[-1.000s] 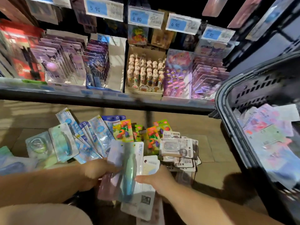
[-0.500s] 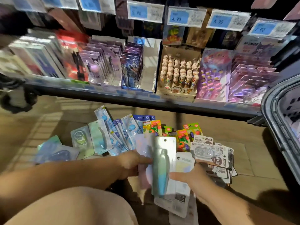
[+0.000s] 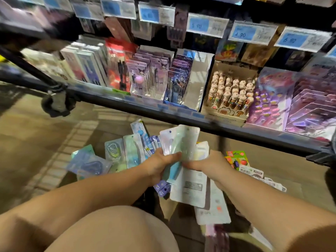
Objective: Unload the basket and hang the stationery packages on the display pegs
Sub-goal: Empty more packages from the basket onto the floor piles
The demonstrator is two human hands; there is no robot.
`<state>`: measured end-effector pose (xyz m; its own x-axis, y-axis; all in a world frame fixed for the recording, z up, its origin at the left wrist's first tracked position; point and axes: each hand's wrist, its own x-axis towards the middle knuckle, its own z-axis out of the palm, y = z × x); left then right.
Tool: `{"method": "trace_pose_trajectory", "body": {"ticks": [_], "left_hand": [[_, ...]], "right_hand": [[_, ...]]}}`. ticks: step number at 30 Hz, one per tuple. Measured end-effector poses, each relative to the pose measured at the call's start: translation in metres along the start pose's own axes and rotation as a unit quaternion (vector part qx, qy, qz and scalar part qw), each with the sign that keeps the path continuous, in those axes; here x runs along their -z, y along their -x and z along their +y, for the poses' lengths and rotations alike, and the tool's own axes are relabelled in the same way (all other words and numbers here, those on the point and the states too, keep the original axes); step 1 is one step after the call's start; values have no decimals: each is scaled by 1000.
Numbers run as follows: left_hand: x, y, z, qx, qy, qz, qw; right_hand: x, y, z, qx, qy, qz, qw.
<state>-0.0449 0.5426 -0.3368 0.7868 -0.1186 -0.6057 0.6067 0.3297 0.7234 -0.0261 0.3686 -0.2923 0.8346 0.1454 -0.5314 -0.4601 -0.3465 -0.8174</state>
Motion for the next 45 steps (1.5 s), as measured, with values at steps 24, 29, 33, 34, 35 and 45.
{"method": "trace_pose_trajectory", "body": {"ticks": [24, 29, 33, 34, 35, 45], "left_hand": [[123, -39, 8, -6, -50, 347, 936], [132, -42, 10, 35, -247, 346, 904], [130, -38, 2, 66, -372, 335, 863], [127, -38, 0, 72, -396, 336, 851], [123, -37, 1, 74, -418, 342, 838], [-1, 10, 46, -238, -317, -43, 917]], "right_hand": [[-5, -30, -39, -32, -67, 50, 996], [-8, -24, -42, -32, -74, 29, 996], [-8, -20, -44, -33, -71, 23, 997], [-9, -19, -44, -35, -68, 22, 997], [-9, -19, -45, -37, -68, 22, 997], [-12, -13, -53, -21, -110, 49, 993]]}}
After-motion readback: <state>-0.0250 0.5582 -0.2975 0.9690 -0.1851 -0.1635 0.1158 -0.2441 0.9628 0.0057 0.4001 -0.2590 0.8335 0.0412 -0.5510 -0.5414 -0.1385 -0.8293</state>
